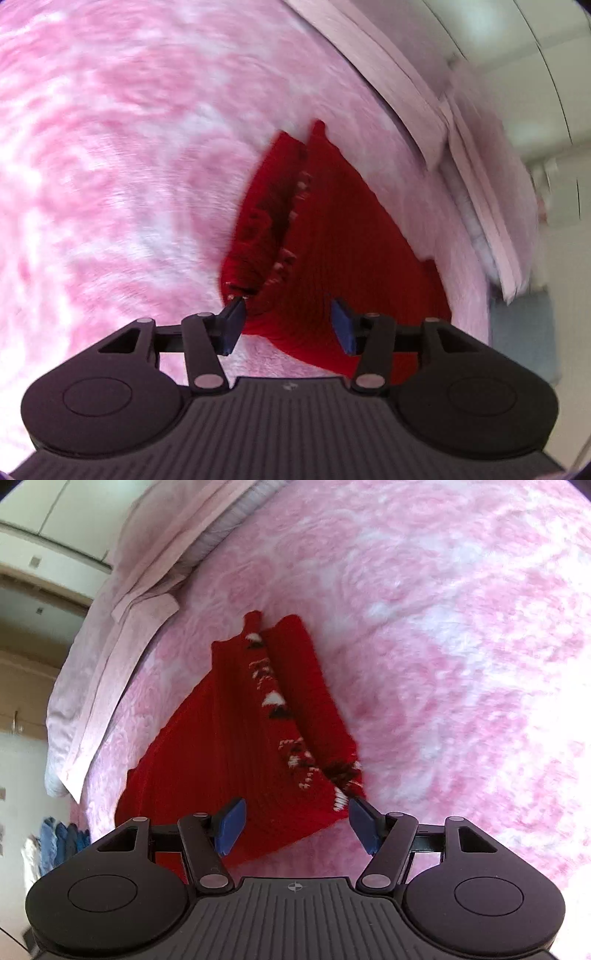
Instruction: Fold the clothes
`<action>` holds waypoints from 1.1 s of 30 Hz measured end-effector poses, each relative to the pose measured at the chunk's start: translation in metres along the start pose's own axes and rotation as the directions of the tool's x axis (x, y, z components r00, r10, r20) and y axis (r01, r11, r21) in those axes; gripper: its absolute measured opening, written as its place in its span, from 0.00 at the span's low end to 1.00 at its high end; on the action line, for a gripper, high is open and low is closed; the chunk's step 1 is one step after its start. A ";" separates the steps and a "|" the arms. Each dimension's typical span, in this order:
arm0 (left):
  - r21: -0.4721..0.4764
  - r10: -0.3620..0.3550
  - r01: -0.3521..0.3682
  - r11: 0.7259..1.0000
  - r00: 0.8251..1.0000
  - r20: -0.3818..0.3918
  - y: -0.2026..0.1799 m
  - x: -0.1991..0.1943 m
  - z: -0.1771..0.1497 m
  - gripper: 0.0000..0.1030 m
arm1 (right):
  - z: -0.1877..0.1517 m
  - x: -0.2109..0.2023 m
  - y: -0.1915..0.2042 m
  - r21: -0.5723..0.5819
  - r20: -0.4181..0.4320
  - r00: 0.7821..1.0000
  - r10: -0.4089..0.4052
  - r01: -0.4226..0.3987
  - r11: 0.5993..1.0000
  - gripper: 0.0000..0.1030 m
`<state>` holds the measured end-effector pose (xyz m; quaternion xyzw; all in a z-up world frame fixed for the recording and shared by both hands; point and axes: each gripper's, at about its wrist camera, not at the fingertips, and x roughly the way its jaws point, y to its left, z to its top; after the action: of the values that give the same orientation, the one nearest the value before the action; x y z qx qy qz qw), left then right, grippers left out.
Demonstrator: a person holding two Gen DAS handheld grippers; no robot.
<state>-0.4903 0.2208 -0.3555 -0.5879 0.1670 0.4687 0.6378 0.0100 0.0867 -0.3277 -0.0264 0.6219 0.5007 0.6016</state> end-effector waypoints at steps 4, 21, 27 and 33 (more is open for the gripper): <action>0.190 0.029 -0.031 0.981 0.999 0.012 -0.003 -0.003 -0.001 0.08 | -0.004 0.011 0.013 -0.156 0.018 0.999 -0.045 0.047 0.987 0.09; 0.282 -0.015 0.031 0.959 0.998 -0.058 0.026 -0.005 0.000 0.34 | 0.000 0.003 0.001 -0.295 0.026 0.994 -0.104 0.107 0.950 0.55; 0.221 -0.033 0.019 0.975 0.998 0.058 0.017 -0.020 0.016 0.38 | 0.012 -0.012 0.022 -0.312 0.118 0.989 -0.094 0.126 0.942 0.58; 0.326 -0.055 0.029 0.945 0.996 0.071 -0.015 0.009 0.052 0.49 | 0.045 0.025 0.040 -0.336 0.175 0.983 -0.052 0.109 0.936 0.58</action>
<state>-0.4914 0.2736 -0.3406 -0.4593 0.2042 0.4440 0.7417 0.0099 0.1497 -0.3129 -0.1156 0.4719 0.5771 0.6565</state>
